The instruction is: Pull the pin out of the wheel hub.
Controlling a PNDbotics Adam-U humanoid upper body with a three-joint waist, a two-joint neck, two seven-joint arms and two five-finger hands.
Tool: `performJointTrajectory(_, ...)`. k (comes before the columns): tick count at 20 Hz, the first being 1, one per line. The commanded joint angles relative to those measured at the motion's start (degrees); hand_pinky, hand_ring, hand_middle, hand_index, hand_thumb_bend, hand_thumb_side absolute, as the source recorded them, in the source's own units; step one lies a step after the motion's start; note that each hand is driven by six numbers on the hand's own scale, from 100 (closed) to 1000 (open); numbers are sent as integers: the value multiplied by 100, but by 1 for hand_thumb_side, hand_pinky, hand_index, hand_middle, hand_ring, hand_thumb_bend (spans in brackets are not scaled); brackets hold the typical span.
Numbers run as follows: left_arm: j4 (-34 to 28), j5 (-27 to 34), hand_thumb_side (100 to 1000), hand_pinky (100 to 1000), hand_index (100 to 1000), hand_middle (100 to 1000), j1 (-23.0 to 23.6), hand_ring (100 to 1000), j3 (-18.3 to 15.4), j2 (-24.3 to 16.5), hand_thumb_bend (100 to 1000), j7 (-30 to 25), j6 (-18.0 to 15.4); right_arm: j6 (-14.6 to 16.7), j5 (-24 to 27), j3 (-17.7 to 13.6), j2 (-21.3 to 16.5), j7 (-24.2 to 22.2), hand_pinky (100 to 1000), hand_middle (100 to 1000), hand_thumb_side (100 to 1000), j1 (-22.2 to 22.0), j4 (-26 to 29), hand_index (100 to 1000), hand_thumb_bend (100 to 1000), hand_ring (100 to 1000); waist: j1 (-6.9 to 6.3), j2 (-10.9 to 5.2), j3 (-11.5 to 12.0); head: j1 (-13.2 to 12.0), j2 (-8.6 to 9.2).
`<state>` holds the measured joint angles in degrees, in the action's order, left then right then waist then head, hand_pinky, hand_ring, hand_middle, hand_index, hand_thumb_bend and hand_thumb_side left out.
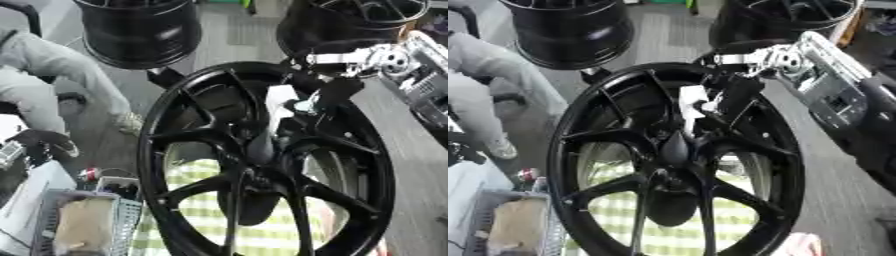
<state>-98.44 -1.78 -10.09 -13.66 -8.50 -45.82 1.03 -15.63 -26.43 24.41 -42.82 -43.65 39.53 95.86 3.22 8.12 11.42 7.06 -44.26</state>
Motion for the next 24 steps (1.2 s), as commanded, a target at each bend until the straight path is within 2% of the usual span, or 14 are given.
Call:
performJointTrajectory(1, -78, 9, 915, 734, 732, 615, -74, 600, 1, -61, 100, -17, -6, 36, -59, -35, -61, 15, 811, 947, 456, 78, -53, 1000, 258, 841, -25, -59, 9, 2, 15)
performJointTrajectory(14, -78, 10, 916, 734, 732, 615, -73, 600, 0, -59, 100, -22, -10, 70, -60, 7, 32, 115, 796, 905, 444, 75, -236, 994, 253, 822, -28, -53, 12, -3, 15)
performJointTrajectory(21, -77, 9, 917, 735, 732, 615, -68, 600, -3, -58, 100, -24, -11, 98, 38, 29, 58, 310, 766, 778, 389, 78, -151, 906, 229, 782, -29, -49, 9, -3, 15)
performJointTrajectory(24, -78, 6, 917, 735, 732, 614, -68, 600, -2, -58, 100, -29, -11, 114, 103, 61, 64, 398, 761, 765, 373, 79, -85, 893, 216, 776, -25, -47, 10, -3, 15)
